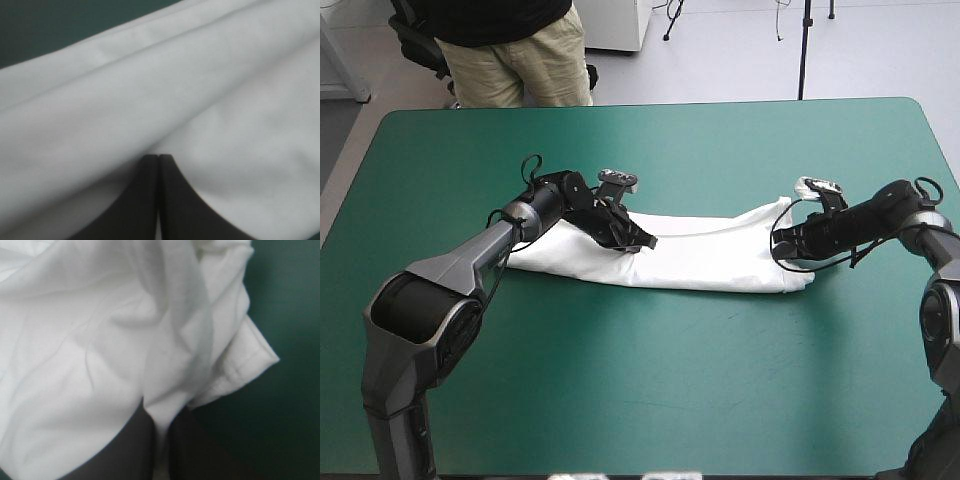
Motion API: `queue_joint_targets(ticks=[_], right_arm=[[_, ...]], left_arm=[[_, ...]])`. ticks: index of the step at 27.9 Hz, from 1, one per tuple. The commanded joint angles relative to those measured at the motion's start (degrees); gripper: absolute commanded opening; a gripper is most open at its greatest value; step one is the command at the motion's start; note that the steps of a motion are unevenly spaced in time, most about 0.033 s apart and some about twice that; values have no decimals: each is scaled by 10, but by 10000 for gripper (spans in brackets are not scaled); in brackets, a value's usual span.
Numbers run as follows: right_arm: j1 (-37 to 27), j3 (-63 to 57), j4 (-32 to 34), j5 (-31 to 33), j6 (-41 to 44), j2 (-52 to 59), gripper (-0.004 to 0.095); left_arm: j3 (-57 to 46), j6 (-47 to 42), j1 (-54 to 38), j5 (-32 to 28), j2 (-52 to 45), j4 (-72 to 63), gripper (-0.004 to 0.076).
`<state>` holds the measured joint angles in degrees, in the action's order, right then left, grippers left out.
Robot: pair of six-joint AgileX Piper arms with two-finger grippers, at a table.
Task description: Fold the cloth
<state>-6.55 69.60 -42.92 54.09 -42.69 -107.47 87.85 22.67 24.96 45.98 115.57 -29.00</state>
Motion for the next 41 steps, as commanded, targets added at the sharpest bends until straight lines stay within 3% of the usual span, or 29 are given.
queue_joint_targets(ticks=[1,4,9,13,18,23,28,36,41], right_arm=[[4,3,-35,20,-35,20,-15],[5,15,-73,6,-50,63,-15],[26,87,-79,17,-28,109,-14],[94,165,-70,34,10,111,-11],[229,283,12,2,83,90,-11],[366,433,98,6,158,3,-11],[442,605,156,29,221,-121,-11],[479,867,188,32,282,-302,-11],[480,919,163,32,284,-353,39]], left_arm=[[13,1,2,-6,-24,-14,-18],[17,2,2,-16,-37,-6,-18],[20,2,1,-58,-130,65,-18],[50,-42,1,-3,-221,219,-18],[87,-106,1,79,-331,373,-18],[101,-142,1,115,-429,434,-18],[101,-165,1,140,-496,433,-18],[101,-172,1,231,-526,427,-18],[101,-172,1,243,-526,427,-18]])
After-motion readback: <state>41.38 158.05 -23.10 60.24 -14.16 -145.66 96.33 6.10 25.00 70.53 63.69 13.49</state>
